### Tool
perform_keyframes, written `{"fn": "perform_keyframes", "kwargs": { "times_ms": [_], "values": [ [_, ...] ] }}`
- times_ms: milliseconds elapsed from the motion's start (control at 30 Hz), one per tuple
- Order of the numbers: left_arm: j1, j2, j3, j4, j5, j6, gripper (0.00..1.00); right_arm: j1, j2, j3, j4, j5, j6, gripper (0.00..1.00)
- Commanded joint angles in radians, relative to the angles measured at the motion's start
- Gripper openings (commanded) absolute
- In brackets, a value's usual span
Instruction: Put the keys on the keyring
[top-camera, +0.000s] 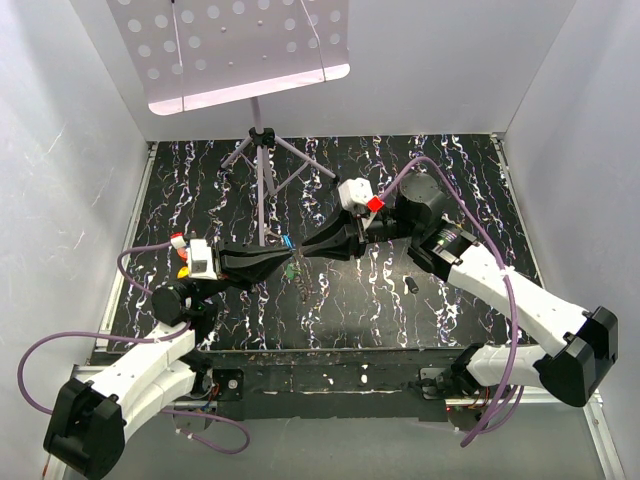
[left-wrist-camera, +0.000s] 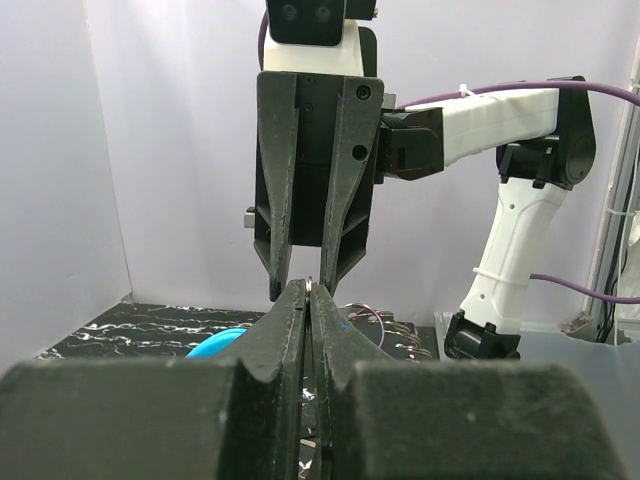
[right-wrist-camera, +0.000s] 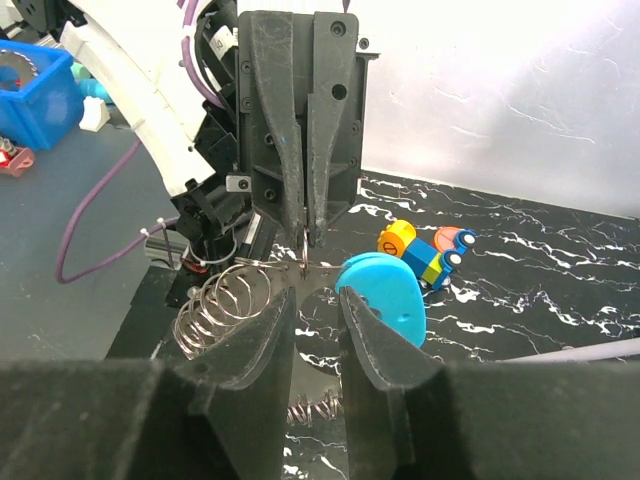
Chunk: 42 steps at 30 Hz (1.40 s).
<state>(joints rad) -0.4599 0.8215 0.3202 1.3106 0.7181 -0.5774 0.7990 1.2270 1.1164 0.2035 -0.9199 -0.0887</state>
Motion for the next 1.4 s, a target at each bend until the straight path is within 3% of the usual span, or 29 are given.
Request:
{"fn": "perform_keyframes", "kwargs": {
  "times_ms": [0, 833, 900, 933, 1067, 1100, 1133, 1167, 1200, 1267, 1367],
  "values": [
    [0.006, -0.002, -0.006, 0.053, -0.017, -0.006, 0.0, 0.011, 0.002, 0.016, 0.071, -0.027, 0.038, 0.31],
    [0.006, -0.001, -0.01, 0.052, -0.014, -0.009, 0.0, 0.049, 0.037, 0.028, 0.12, -0.036, 0.078, 0.18],
    [0.006, -0.002, -0.01, 0.052, -0.014, -0.01, 0.0, 0.051, 0.04, 0.033, 0.119, -0.039, 0.078, 0.12],
    [0.006, -0.002, -0.01, 0.05, -0.014, -0.012, 0.0, 0.051, 0.04, 0.034, 0.117, -0.042, 0.078, 0.02],
    [0.006, -0.016, -0.01, 0.027, -0.003, -0.006, 0.0, 0.051, 0.039, 0.043, 0.054, -0.057, 0.046, 0.01],
    [0.007, -0.028, -0.009, -0.005, 0.006, 0.007, 0.0, 0.051, 0.034, 0.046, 0.024, -0.057, 0.024, 0.01],
    [0.01, -0.054, -0.003, -0.06, 0.023, 0.022, 0.07, 0.051, 0.032, 0.055, -0.025, -0.056, -0.009, 0.01],
    [0.015, -0.085, 0.009, -0.127, 0.05, 0.045, 0.17, 0.051, 0.029, 0.063, -0.073, -0.054, -0.04, 0.01],
    [0.023, -0.128, 0.026, -0.236, 0.084, 0.068, 0.34, 0.051, 0.023, 0.075, -0.151, -0.048, -0.098, 0.01],
    [0.043, -0.215, 0.091, -0.552, 0.138, 0.156, 0.5, 0.051, 0.014, 0.101, -0.303, -0.025, -0.216, 0.01],
    [0.049, -0.294, 0.23, -1.071, 0.172, 0.344, 0.63, 0.049, 0.002, 0.144, -0.497, 0.01, -0.386, 0.01]
  ]
}}
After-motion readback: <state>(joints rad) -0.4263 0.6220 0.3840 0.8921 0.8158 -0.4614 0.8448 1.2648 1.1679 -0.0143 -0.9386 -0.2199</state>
